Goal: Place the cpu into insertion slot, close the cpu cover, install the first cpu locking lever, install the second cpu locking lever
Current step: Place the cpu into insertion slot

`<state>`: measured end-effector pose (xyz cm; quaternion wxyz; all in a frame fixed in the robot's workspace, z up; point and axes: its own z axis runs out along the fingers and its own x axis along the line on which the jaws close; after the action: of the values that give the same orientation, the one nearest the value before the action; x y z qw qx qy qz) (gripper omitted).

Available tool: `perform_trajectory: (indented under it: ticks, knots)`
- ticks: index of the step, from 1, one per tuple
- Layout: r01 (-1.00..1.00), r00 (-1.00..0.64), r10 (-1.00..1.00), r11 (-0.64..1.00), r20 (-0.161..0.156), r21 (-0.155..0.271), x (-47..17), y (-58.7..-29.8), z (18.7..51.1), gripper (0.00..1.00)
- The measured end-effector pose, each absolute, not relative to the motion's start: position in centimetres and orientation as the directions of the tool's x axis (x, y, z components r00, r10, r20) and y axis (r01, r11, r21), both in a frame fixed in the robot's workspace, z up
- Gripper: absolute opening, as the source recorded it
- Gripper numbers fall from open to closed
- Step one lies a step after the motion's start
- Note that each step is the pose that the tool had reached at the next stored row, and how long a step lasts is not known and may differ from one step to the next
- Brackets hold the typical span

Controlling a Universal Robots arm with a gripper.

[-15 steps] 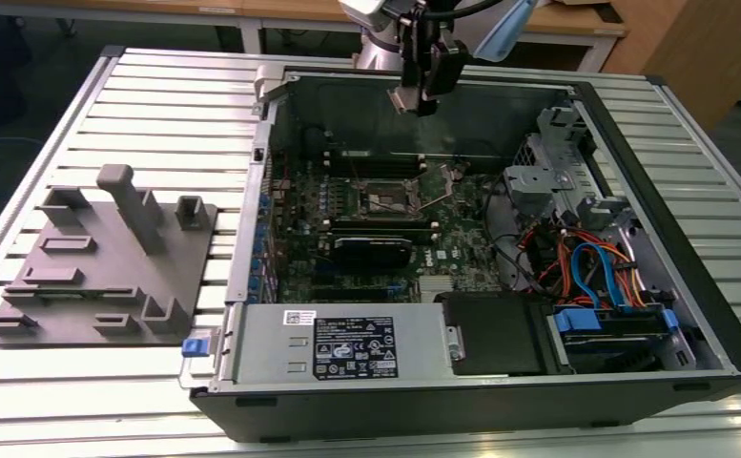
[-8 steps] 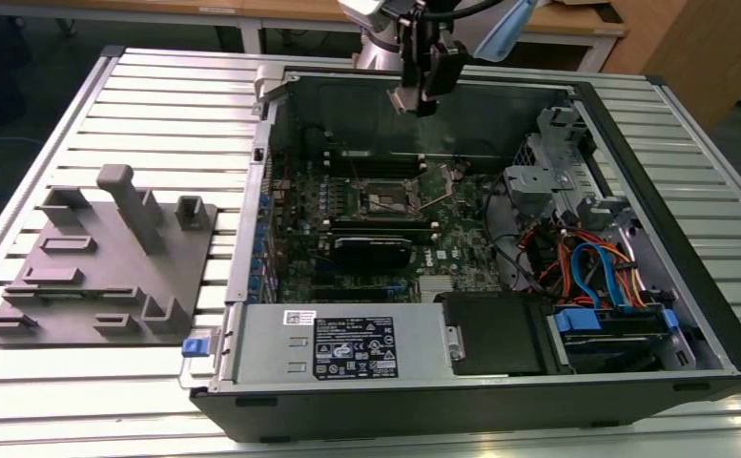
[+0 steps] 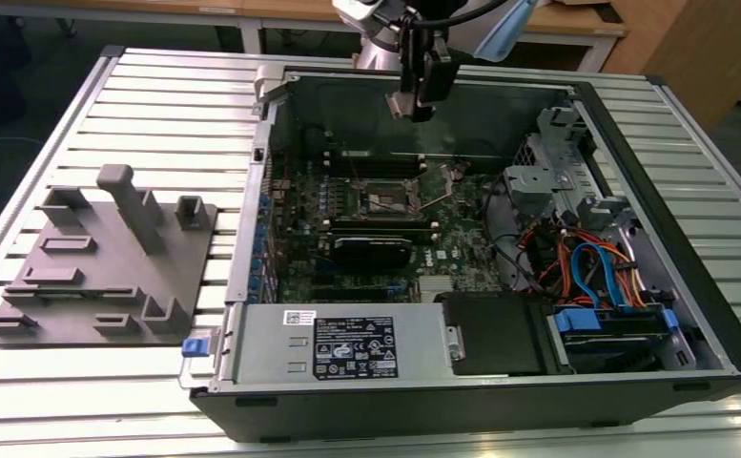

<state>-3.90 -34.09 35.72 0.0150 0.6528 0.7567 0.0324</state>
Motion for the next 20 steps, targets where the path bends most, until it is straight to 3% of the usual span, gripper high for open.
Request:
perform_trajectory:
  ticks: [20]
  knots:
    - [0.991, -0.116, 0.993, 0.115, 0.019, 0.066, -3.90, -34.08, 34.79, 0.54]
